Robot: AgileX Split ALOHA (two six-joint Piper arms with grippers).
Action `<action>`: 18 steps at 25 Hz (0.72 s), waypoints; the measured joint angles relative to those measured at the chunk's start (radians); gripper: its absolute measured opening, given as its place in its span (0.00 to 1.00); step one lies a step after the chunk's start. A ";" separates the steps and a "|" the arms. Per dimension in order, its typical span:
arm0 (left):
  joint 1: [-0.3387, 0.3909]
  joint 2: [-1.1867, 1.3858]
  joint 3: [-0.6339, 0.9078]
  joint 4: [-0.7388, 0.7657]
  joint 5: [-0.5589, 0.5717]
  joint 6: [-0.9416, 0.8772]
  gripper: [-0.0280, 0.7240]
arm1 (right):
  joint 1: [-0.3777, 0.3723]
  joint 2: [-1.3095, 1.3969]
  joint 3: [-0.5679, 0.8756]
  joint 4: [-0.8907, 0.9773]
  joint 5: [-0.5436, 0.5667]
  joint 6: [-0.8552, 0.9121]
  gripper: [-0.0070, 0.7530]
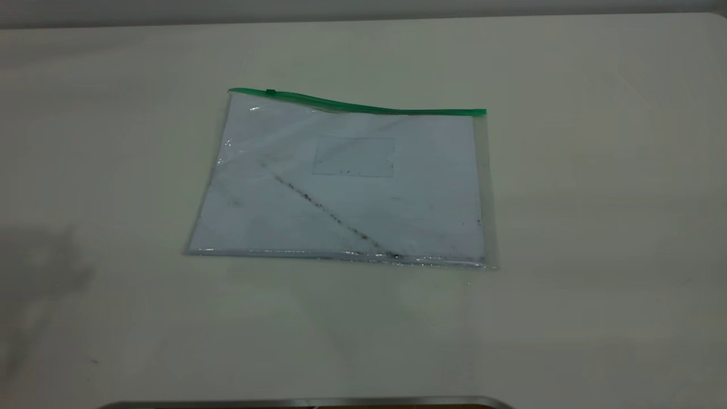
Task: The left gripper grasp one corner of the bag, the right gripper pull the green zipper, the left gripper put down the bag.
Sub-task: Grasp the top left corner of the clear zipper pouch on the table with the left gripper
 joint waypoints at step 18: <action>-0.132 0.565 -0.114 -0.224 -0.245 0.287 0.82 | 0.000 0.123 -0.014 -0.066 -0.032 0.101 0.69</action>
